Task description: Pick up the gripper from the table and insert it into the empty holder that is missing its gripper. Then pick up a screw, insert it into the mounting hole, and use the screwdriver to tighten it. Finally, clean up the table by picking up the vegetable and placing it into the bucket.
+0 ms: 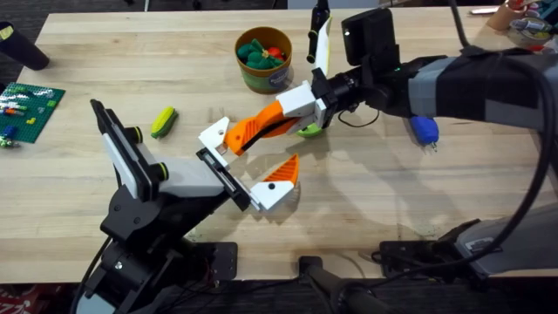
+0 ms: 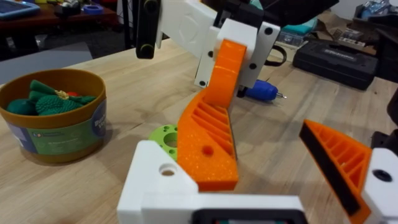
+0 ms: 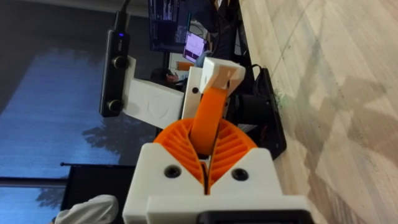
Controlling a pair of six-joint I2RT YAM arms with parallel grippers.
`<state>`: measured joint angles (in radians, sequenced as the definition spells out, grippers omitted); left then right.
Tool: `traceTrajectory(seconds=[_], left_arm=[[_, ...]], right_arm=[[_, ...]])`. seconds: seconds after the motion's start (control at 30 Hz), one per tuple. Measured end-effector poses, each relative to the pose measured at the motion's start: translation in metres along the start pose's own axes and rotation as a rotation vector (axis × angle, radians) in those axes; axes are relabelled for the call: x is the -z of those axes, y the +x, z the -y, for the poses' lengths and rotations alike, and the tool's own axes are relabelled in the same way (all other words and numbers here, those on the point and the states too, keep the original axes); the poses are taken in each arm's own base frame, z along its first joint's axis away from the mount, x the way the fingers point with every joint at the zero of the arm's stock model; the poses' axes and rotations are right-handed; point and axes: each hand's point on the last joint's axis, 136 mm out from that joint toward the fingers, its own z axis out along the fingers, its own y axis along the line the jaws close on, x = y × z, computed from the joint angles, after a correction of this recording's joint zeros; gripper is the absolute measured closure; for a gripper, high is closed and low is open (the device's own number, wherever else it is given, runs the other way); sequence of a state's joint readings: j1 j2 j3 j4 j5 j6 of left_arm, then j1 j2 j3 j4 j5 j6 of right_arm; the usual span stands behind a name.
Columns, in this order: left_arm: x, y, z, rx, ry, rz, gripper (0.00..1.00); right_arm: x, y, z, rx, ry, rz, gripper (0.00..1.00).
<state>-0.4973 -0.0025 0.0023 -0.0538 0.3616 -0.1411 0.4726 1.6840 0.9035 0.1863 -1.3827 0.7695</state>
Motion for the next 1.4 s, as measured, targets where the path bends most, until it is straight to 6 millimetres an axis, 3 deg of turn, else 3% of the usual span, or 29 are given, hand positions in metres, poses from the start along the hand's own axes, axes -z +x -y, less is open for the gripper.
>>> traceTrajectory(seconds=[0.6,0.8,1.1,1.4], left_arm=[[0.0,-0.001,-0.009,0.006,-0.052,0.005,0.014],[0.0,-0.001,-0.006,0.006,-0.032,0.003,0.014],[0.0,-0.001,0.002,0.005,0.01,-0.001,0.014],[0.0,0.0,0.004,0.005,0.023,-0.002,0.014]], right_arm=[[0.001,0.002,0.003,0.007,0.005,0.0,0.98],[0.001,0.015,0.021,0.004,0.03,0.017,0.979],[0.002,0.013,-0.002,0.157,-0.042,-0.011,0.98],[0.002,0.014,-0.007,0.152,-0.058,-0.025,0.979]])
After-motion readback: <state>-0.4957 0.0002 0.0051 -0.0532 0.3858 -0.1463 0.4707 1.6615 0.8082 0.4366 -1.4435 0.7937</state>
